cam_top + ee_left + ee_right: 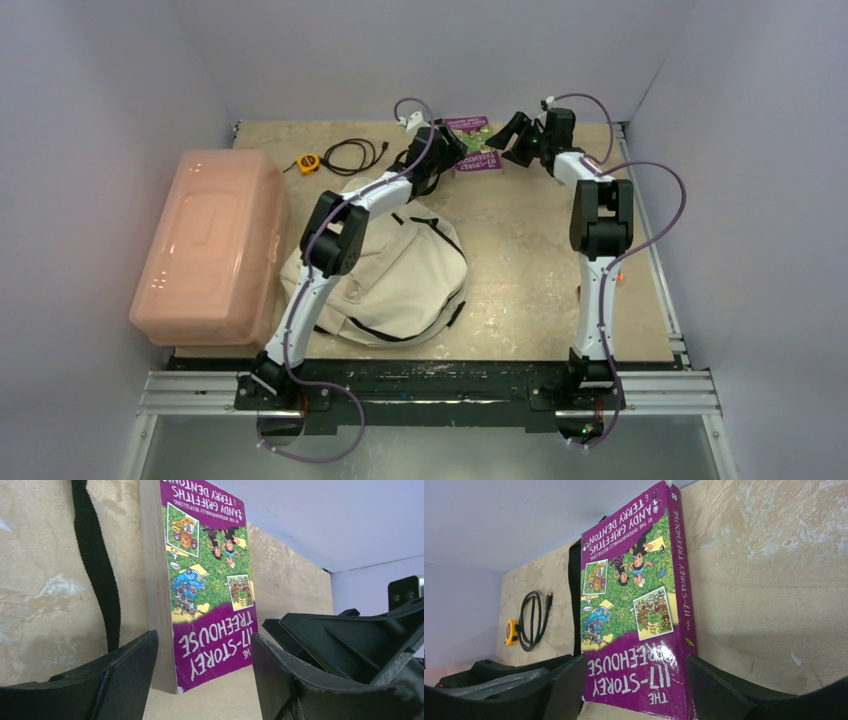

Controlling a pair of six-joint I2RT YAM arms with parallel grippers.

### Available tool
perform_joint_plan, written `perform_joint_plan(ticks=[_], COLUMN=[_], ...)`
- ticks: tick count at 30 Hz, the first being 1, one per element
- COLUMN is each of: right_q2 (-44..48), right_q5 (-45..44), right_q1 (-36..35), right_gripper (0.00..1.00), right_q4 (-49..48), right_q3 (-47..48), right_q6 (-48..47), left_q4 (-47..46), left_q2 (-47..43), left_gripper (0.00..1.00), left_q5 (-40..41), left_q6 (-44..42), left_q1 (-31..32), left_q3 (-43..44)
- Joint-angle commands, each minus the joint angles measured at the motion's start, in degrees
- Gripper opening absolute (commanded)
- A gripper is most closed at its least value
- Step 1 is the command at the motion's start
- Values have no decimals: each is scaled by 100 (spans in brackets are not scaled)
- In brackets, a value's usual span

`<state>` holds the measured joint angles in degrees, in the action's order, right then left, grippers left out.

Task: Pack the student bag
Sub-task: Pick up the book from the center of the board.

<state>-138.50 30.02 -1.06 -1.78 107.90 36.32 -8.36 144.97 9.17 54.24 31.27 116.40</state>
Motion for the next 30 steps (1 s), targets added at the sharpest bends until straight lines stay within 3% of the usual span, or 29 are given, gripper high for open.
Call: perform_joint_plan(ticks=[1,7,15,21,26,30], right_q2=[-107,-85,-50,71,69,19], right_q5=[177,176,372,285,277,276], right_q1=[13,15,2,10,11,10], right_gripper=[76,76,73,73,73,73], right_q4=[-276,-234,-347,-317,-295,-278], right_q3=[109,109,-22,-160,-155,-106], right_q6=[165,138,229,153,155,147], left_q4=[-153,19,28,-53,-136,-71], left_q2=[-72,603,549,-5,-424,-329], left_gripper=[66,59,47,63,66,67], left_q5=[-111,-585,-1029,-938,-586,-547], left_q6=[279,798,808,219,-147,-15], left_q1=[-115,-147,-173,-175,-260,-288], left_q3=[169,1019,1000,372,-176,-126])
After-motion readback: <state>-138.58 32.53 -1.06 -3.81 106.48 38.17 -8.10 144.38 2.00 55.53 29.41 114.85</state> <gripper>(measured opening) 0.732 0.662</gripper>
